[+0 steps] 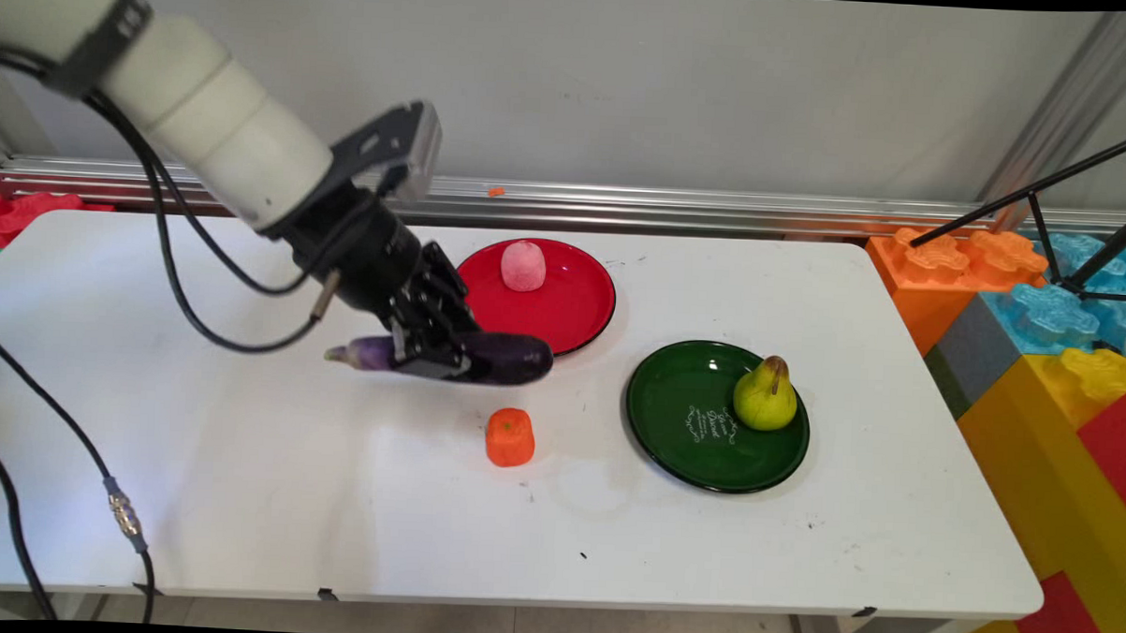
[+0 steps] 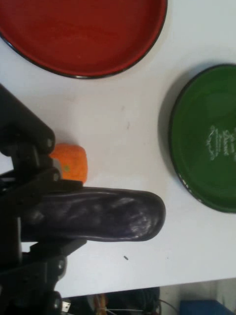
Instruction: Place the picked object on the table
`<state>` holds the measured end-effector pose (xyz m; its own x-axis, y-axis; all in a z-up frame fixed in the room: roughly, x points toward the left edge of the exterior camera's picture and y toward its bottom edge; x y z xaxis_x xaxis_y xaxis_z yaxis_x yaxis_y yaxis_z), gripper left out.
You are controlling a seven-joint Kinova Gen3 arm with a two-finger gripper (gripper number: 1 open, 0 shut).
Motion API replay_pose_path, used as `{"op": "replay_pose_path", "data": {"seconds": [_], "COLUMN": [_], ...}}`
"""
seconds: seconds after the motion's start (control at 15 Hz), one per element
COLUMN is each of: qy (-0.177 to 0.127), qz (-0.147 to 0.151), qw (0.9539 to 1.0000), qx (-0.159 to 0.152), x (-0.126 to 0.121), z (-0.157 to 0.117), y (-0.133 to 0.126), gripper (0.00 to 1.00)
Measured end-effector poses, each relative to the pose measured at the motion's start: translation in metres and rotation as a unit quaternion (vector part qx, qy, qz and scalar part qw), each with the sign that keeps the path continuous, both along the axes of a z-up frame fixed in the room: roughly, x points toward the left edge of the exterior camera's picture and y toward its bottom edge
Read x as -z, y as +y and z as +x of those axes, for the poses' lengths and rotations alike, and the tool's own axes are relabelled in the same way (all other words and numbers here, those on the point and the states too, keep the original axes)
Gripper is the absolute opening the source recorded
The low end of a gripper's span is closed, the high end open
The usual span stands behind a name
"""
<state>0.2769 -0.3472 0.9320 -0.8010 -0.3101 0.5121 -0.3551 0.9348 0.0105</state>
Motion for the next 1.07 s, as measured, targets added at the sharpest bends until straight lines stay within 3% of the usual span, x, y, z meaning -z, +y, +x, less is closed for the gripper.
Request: {"op": "replay_pose_path", "data": {"seconds": [1.07], "qy": [-0.001], "qz": [0.028], "qw": [0.9996], "qx": [0.006], "x": [0.076], "z": [-0.068], "y": [0.029], "gripper": [0.0]}}
